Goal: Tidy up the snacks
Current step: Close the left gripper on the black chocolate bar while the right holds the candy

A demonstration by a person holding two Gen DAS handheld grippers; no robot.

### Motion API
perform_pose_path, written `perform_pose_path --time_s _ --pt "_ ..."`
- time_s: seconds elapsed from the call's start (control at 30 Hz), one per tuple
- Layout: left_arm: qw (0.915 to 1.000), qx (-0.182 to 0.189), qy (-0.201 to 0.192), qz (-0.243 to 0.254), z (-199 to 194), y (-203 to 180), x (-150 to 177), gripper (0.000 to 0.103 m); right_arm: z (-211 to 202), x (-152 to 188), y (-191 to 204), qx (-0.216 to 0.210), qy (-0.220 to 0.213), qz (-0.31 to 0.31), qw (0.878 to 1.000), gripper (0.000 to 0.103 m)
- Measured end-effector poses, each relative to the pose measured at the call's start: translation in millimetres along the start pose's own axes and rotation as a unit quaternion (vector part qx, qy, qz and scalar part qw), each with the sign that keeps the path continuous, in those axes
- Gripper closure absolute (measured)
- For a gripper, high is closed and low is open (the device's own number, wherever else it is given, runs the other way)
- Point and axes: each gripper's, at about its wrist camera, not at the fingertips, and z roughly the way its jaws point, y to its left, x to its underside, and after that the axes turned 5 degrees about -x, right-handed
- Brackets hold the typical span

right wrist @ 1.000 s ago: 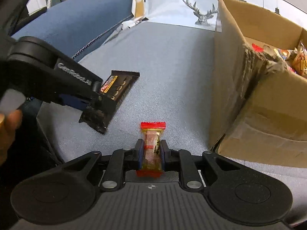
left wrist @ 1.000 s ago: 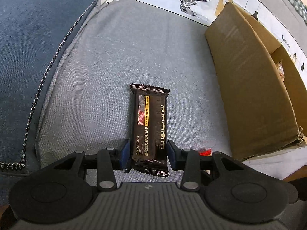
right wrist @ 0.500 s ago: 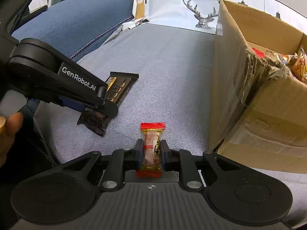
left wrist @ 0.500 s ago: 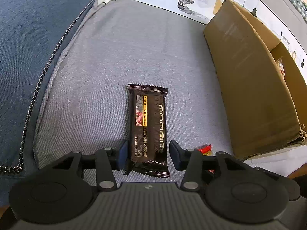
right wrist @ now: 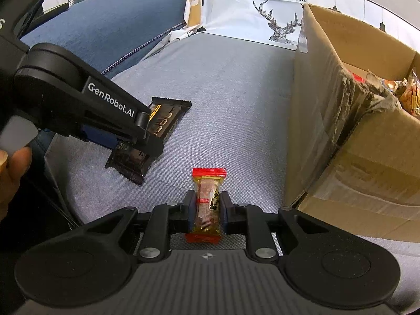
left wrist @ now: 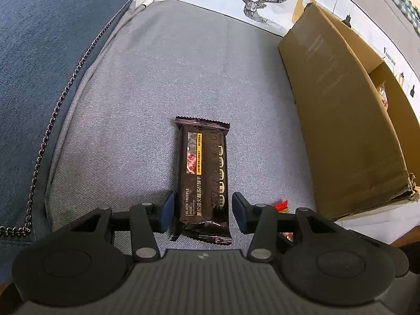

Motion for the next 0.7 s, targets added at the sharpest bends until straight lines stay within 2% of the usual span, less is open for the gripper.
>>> perform_pose_path --time_s 0.7 --pt "1.0 0.005 -0.001 -0.005 -1.1 3.3 -0.7 0.051 -0.5 1.8 4.0 0.009 -0.007 -0.008 1.0 0.08"
